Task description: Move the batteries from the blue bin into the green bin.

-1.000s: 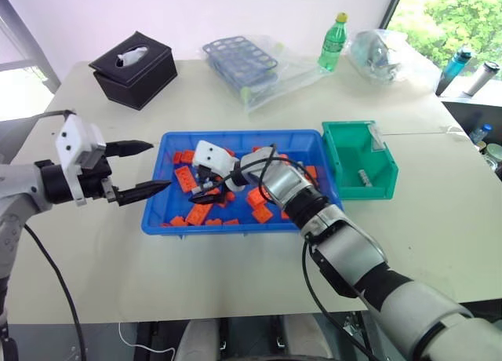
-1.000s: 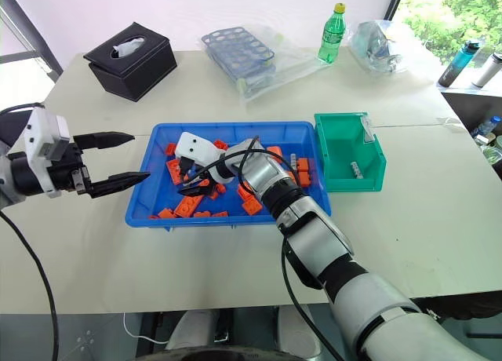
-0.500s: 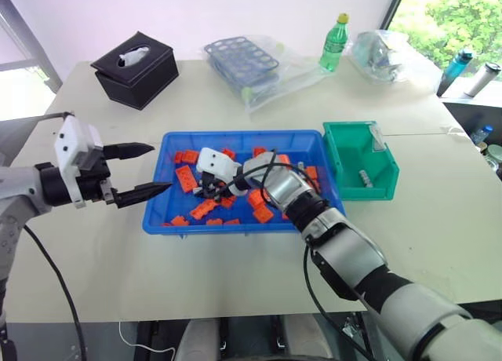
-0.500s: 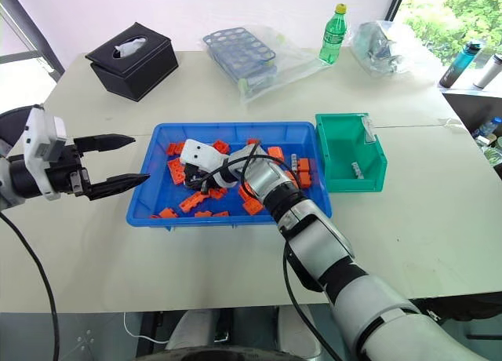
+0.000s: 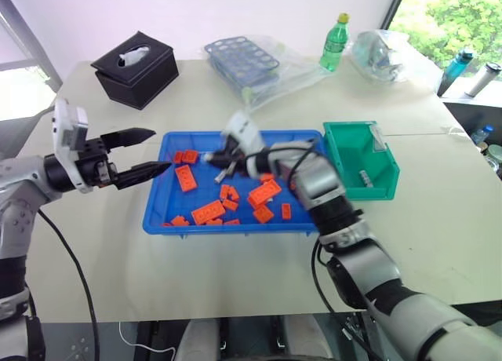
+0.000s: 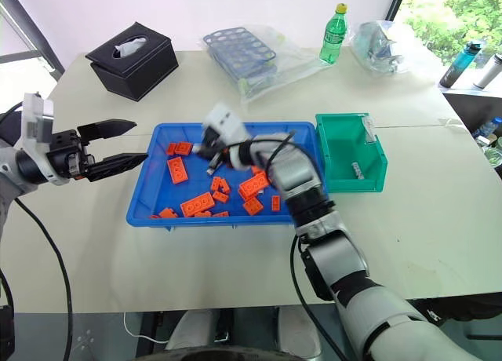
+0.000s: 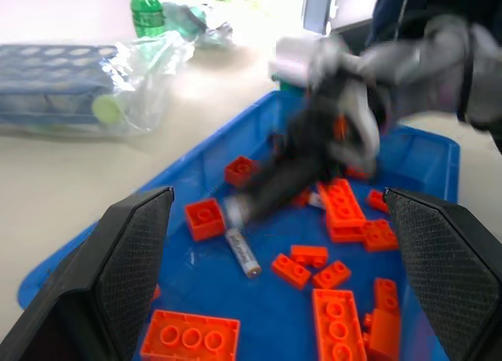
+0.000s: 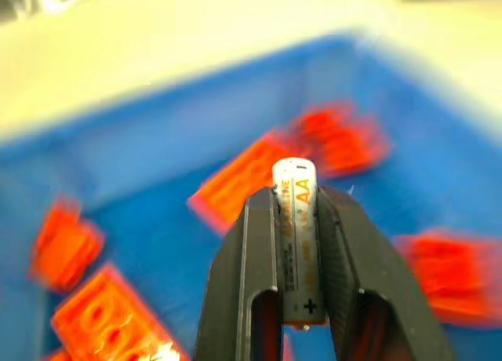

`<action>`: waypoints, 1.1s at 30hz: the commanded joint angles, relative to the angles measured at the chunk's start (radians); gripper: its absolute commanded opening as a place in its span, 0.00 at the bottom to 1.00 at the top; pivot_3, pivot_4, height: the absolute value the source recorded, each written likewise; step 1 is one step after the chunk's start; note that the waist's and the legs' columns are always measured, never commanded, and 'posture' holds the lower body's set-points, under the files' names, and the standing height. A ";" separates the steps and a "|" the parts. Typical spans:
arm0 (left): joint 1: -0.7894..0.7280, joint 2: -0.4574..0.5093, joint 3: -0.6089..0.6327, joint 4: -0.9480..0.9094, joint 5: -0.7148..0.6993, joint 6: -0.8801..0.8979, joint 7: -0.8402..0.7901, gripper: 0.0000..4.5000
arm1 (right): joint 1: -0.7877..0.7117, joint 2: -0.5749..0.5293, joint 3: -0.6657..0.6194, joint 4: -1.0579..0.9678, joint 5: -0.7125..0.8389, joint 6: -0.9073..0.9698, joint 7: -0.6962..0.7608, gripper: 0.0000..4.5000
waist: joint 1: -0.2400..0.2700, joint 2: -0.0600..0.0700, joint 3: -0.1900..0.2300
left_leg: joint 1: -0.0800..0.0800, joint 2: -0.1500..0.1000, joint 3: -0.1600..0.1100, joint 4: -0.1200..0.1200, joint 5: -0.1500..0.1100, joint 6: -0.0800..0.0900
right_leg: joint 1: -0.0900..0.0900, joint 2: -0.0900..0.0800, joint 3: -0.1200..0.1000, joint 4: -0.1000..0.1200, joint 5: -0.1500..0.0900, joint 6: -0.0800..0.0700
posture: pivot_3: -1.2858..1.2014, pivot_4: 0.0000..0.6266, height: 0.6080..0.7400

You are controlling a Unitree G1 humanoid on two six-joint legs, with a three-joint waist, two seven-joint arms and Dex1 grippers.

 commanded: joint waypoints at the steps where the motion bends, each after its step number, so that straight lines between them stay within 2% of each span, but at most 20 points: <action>1: 0.012 0.007 -0.030 -0.019 0.032 -0.060 -0.062 1.00 | 0.057 -0.115 -0.190 -0.208 0.037 0.147 -0.121 0.03 | 0.014 0.000 0.000 | 0.000 0.000 0.000 0.000 0.000 0.000 | 0.000 0.000 0.000 0.000 0.000 0.000 | 0.52 0.24 0.94; 5: 0.014 -0.004 -0.073 -0.013 0.057 -0.105 -0.114 1.00 | 0.140 -0.280 -0.318 -0.304 0.041 0.232 -0.197 0.03 | 0.032 0.000 0.000 | 0.000 -0.002 0.000 0.000 -0.001 0.001 | 0.001 -0.002 0.000 -0.001 0.000 0.000 | 0.52 0.24 0.94; 9: -0.018 -0.032 -0.080 0.022 0.063 -0.138 -0.130 1.00 | 0.174 -0.374 -0.402 -0.336 0.074 0.278 -0.237 0.03 | 0.027 0.001 0.001 | 0.000 -0.002 0.002 0.000 0.000 0.003 | 0.000 -0.002 0.001 -0.002 0.000 0.000 | 0.52 0.24 0.94; 14: -0.023 -0.058 -0.072 0.044 0.052 -0.144 -0.135 1.00 | 0.224 -0.422 -0.427 -0.324 0.096 0.279 -0.269 0.03 | 0.016 0.001 0.001 | 0.001 -0.001 0.002 -0.001 0.000 0.008 | 0.000 0.000 0.001 -0.002 0.000 0.000 | 0.52 0.24 0.94; 20: -0.009 -0.066 -0.064 0.035 0.045 -0.136 -0.133 1.00 | 0.281 -0.408 -0.399 -0.336 0.117 0.285 -0.312 0.03 | 0.018 0.001 0.001 | 0.000 -0.001 0.002 -0.001 0.000 0.007 | 0.000 -0.001 0.001 -0.002 0.000 0.000 | 0.52 0.24 0.94; 22: -0.002 -0.062 -0.065 0.025 0.047 -0.139 -0.136 1.00 | 0.300 -0.410 -0.386 -0.336 0.115 0.284 -0.327 0.27 | 0.019 0.001 0.001 | 0.000 -0.001 0.002 -0.001 0.000 0.007 | 0.000 -0.001 0.001 -0.002 0.000 0.000 | 0.52 0.24 0.94; 23: 0.000 -0.061 -0.066 0.022 0.048 -0.140 -0.138 1.00 | 0.306 -0.413 -0.380 -0.334 0.114 0.282 -0.333 0.35 | 0.019 0.001 0.001 | 0.000 -0.001 0.002 -0.001 0.000 0.006 | 0.000 -0.001 0.001 -0.002 0.000 0.000 | 0.52 0.24 0.94; 24: 0.003 -0.057 -0.065 0.017 0.047 -0.140 -0.141 1.00 | 0.309 -0.420 -0.368 -0.330 0.106 0.273 -0.341 0.48 | 0.019 0.001 0.001 | 0.000 -0.001 0.002 -0.001 0.001 0.006 | 0.000 -0.001 0.001 -0.002 0.000 0.000 | 0.52 0.24 0.94; 27: 0.007 -0.046 -0.054 0.000 0.035 -0.119 -0.137 1.00 | 0.284 -0.436 -0.335 -0.330 0.093 0.211 -0.350 0.77 | 0.020 0.001 0.001 | 0.000 -0.001 0.002 -0.001 0.001 0.006 | 0.000 -0.001 0.001 -0.002 0.000 0.000 | 0.52 0.24 0.94; 29: 0.010 -0.041 -0.046 -0.012 0.030 -0.108 -0.129 1.00 | 0.251 -0.433 -0.325 -0.343 0.108 0.166 -0.342 0.77 | 0.018 0.001 0.001 | 0.000 -0.001 0.002 -0.001 0.000 0.006 | 0.000 -0.001 0.001 -0.002 0.000 0.000 | 0.52 0.24 0.94; 33: 0.024 -0.042 -0.037 -0.035 0.026 -0.099 -0.110 1.00 | 0.183 -0.358 -0.265 -0.390 0.216 0.136 -0.250 0.77 | 0.013 0.001 0.001 | 0.001 0.000 0.002 -0.001 0.000 0.006 | 0.000 0.000 0.001 -0.002 0.000 0.000 | 0.52 0.24 0.94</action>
